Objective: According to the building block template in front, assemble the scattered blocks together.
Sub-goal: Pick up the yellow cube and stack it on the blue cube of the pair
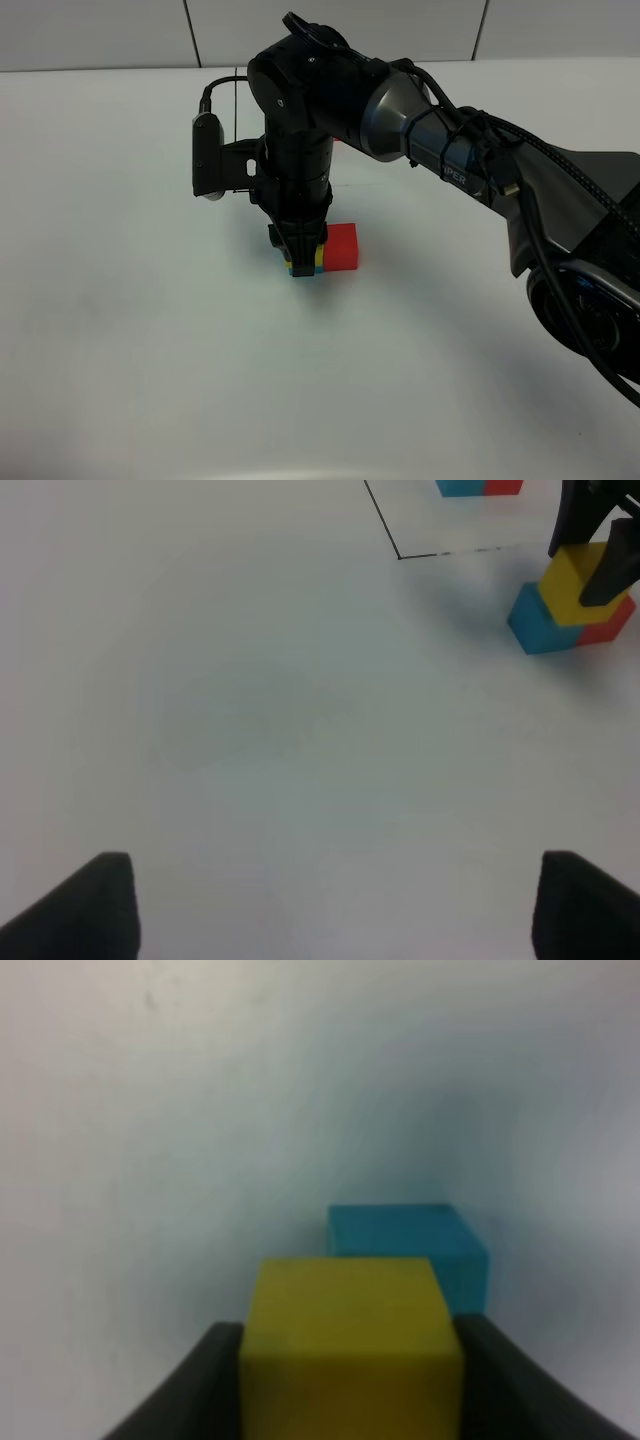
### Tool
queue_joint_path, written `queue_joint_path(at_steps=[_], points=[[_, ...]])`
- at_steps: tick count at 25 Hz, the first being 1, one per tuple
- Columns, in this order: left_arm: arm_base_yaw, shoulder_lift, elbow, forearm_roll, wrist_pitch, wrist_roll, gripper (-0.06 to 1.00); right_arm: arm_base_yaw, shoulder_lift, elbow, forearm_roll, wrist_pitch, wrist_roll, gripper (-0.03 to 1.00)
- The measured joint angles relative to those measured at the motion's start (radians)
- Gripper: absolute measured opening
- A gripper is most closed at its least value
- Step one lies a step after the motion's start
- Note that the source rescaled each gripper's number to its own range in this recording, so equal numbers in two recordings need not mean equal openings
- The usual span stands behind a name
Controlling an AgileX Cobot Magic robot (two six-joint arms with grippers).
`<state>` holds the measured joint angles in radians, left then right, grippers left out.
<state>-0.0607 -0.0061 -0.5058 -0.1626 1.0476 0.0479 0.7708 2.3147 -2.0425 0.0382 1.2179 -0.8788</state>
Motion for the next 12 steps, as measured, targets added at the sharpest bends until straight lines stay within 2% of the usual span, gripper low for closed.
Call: queue_joint_path(at_steps=[7,12], points=[[0.000,0.000,0.000,0.000,0.000,0.000,0.76,0.001,0.000,0.000,-0.015,0.000,-0.027,0.01],[0.000,0.000,0.000,0.000,0.000,0.000,0.76,0.001,0.000,0.000,-0.031,-0.013,0.000,0.01]])
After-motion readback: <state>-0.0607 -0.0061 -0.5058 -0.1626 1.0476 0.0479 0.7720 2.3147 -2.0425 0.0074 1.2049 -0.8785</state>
